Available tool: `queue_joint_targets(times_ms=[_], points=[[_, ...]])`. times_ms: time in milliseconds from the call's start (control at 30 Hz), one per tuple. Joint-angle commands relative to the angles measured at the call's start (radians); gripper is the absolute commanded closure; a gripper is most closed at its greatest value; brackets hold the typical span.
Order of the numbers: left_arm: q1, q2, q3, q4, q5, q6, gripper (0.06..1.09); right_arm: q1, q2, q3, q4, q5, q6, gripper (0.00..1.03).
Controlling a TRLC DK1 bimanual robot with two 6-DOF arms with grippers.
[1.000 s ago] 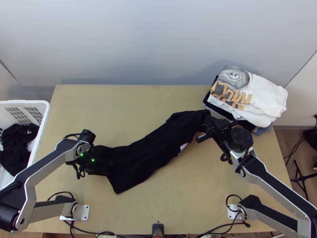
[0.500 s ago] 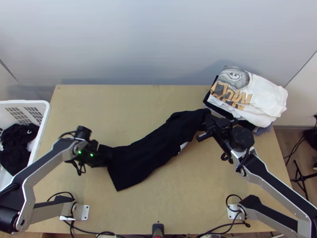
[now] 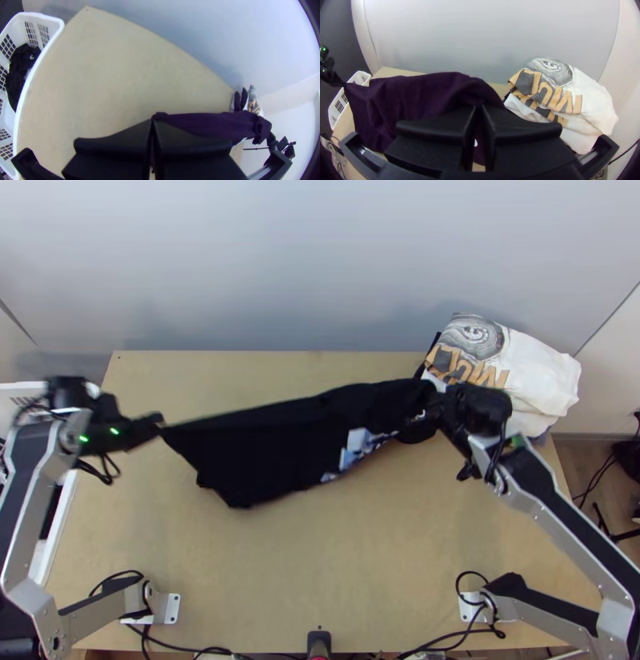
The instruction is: Fold the t-shirt
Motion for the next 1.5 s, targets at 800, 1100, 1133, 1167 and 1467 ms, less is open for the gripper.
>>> queue_joint_targets(times_ms=[800,1100,1133,1167,1467], points=[[0.004,0.088,0.542,0.355,-0.446,0.001,1.05,0.020,0.428,1.310,-0.742,0.026,0.229,1.00],[-0.035,0.091,0.670,0.479,-0.539,0.019,1.05,0.007,0.202,1.187,-0.309,0.091,0.043,1.00],[-0.035,0.082,0.671,0.494,-0.542,0.022,1.05,0.009,0.181,1.187,-0.304,0.089,0.043,1.00],[-0.033,0.070,0.671,0.497,-0.546,0.033,1.05,0.011,0.158,1.183,-0.303,0.089,0.043,1.00],[-0.015,-0.127,0.539,0.543,-0.552,0.074,1.05,0.020,-0.183,0.919,-0.185,0.057,0.026,1.00]])
